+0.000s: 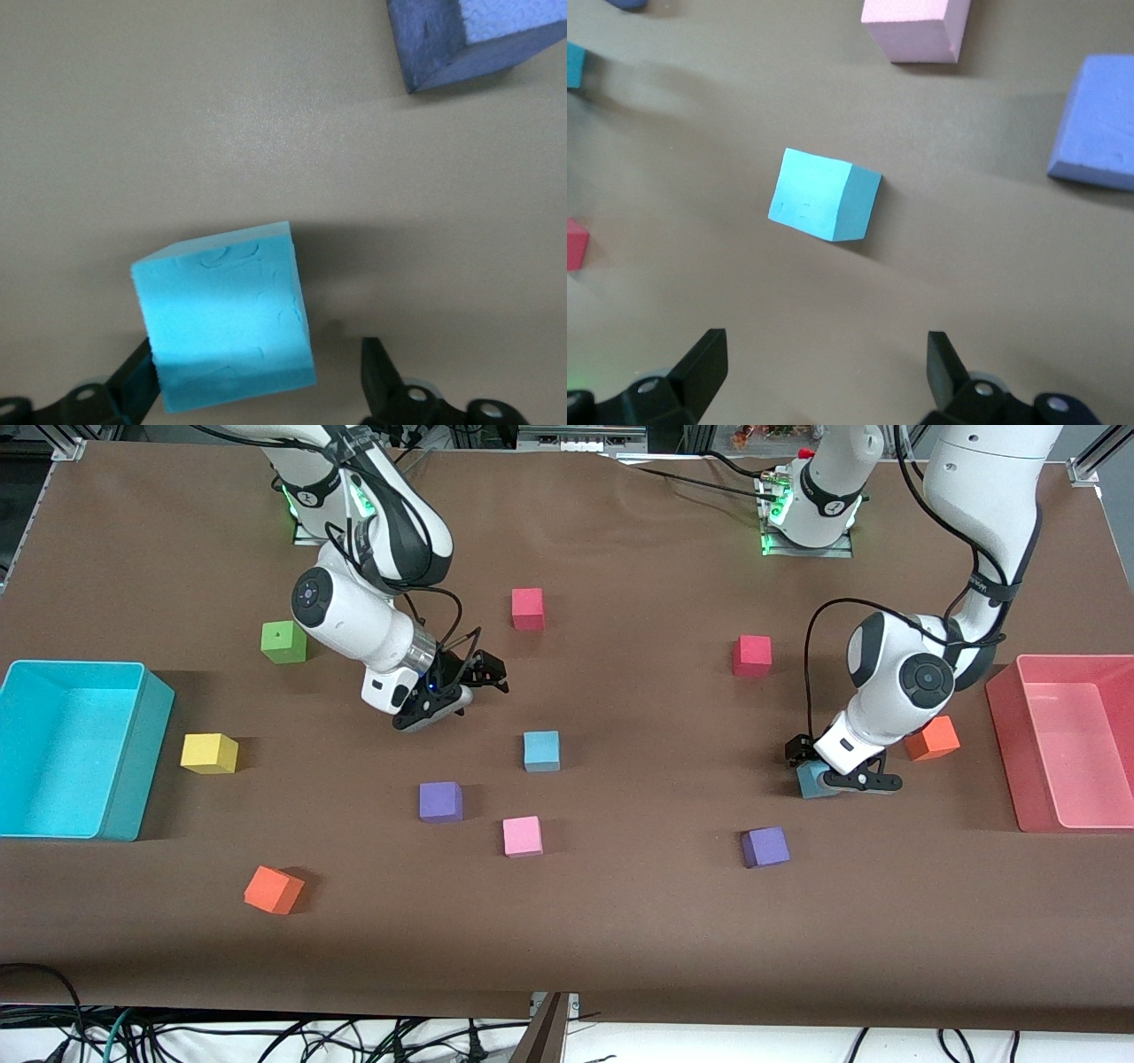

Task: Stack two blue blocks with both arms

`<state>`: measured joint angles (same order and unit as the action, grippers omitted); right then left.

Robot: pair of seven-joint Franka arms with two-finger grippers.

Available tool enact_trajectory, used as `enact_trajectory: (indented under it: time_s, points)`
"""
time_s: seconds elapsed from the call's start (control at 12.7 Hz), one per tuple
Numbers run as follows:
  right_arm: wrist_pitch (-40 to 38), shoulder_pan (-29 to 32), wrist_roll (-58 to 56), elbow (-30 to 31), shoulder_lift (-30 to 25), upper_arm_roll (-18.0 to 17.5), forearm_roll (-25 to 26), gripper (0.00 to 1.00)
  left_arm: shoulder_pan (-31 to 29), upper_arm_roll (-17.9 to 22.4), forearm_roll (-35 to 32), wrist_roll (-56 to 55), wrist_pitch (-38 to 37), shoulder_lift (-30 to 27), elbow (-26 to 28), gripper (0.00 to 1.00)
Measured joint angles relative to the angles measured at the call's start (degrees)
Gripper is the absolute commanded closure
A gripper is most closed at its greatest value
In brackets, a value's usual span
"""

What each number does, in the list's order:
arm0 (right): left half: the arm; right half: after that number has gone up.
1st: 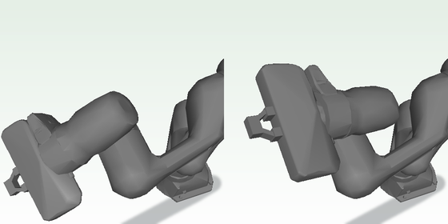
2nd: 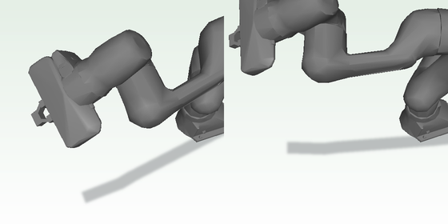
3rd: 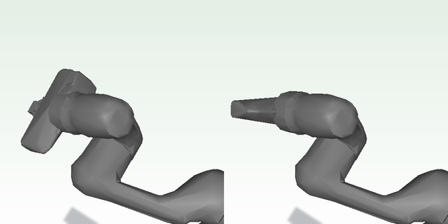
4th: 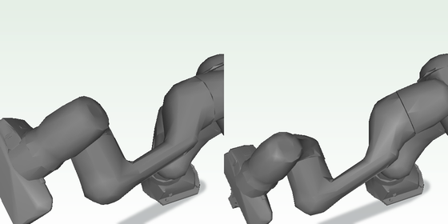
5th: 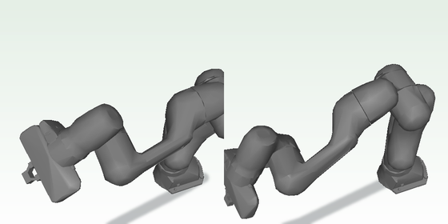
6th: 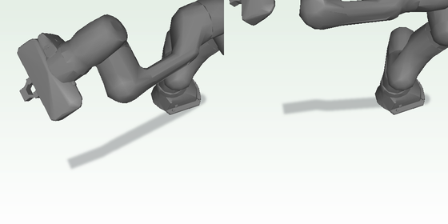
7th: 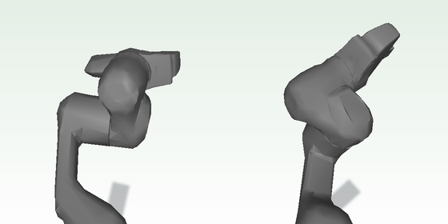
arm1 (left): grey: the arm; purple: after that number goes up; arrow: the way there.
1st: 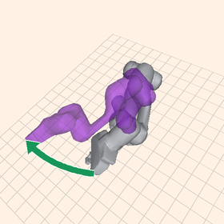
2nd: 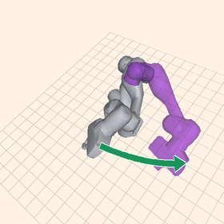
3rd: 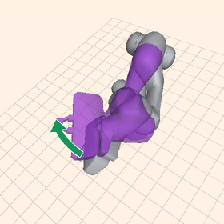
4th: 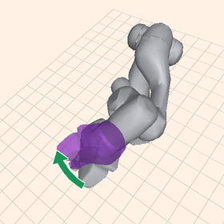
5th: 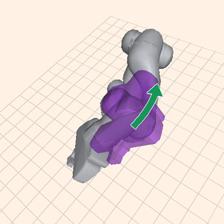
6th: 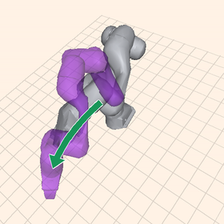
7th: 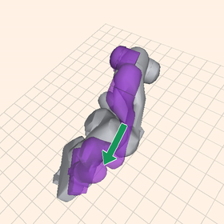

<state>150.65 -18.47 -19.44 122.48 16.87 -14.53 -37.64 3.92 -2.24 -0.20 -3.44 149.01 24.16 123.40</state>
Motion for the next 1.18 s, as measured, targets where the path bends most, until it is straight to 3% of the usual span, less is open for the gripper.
enact_trajectory:
  time_s: [0.16,0.39,0.79,0.95,1.18]
  points:
    - [6.83,-1.47,-12.95,1.31,2.41,-0.04,-9.31,0.01,0.01,-0.02,0.0,0.04,0.36,0.04,0.0,0.73]
    - [13.76,-5.82,-31.96,1.27,6.97,-0.15,-27.31,0.01,0.01,-0.01,0.0,0.07,0.41,-0.14,-0.11,0.97]
    - [13.95,-6.08,-65.93,-0.82,10.14,0.55,-55.59,0.01,0.4,-0.43,0.0,-0.03,-3.35,-4.12,-1.83,1.0]
    - [12.69,-6.3,-74.87,-2.72,11.78,0.54,-61.46,0.01,1.09,-1.69,0.04,-0.58,-7.47,-7.66,-2.98,1.0]
    - [9.87,-6.31,-83.28,-4.51,13.54,0.92,-64.34,0.01,2.89,-5.56,3.16,-5.25,-16.82,-11.05,-8.19,1.0]
